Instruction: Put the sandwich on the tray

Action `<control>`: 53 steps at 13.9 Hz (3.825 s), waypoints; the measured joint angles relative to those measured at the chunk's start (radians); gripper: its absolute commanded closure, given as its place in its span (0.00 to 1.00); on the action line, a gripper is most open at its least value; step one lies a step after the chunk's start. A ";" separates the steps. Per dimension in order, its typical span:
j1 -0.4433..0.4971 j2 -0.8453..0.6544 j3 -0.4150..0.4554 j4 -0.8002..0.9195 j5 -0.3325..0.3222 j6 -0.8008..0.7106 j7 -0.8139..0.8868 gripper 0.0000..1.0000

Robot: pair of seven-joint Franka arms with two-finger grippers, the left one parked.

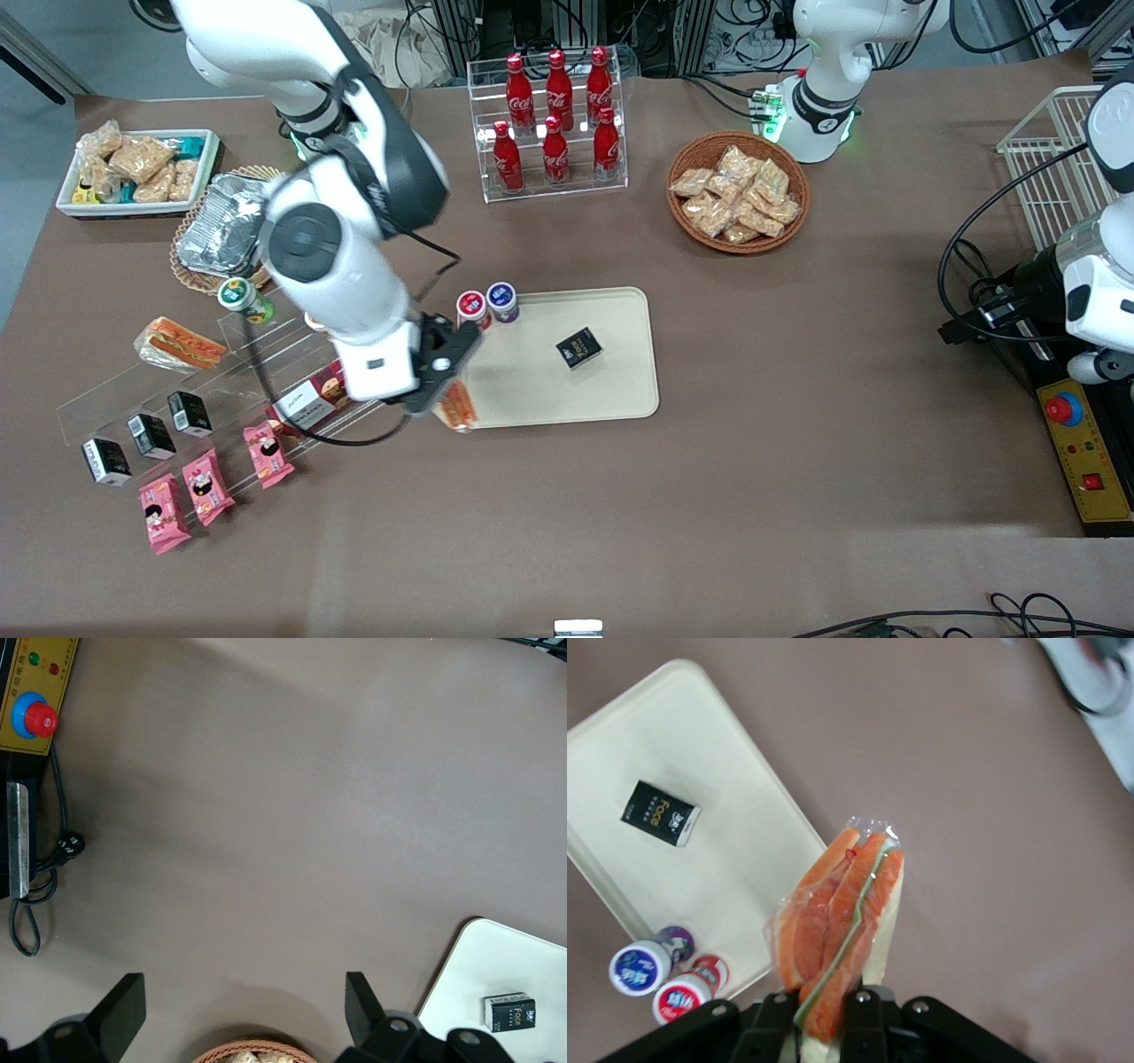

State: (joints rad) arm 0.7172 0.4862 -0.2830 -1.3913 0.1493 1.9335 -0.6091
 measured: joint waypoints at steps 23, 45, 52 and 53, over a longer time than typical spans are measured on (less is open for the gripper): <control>0.218 0.182 -0.021 -0.068 -0.224 0.253 -0.008 0.01; -0.410 -0.198 -0.010 -0.037 -0.084 -0.212 0.023 0.01; -0.563 -0.209 -0.003 0.001 -0.023 -0.288 0.188 0.01; -0.585 -0.211 0.000 0.006 -0.023 -0.305 0.204 0.01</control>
State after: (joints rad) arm 0.1317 0.2754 -0.2826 -1.3850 0.1262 1.6282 -0.4048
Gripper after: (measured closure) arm 0.009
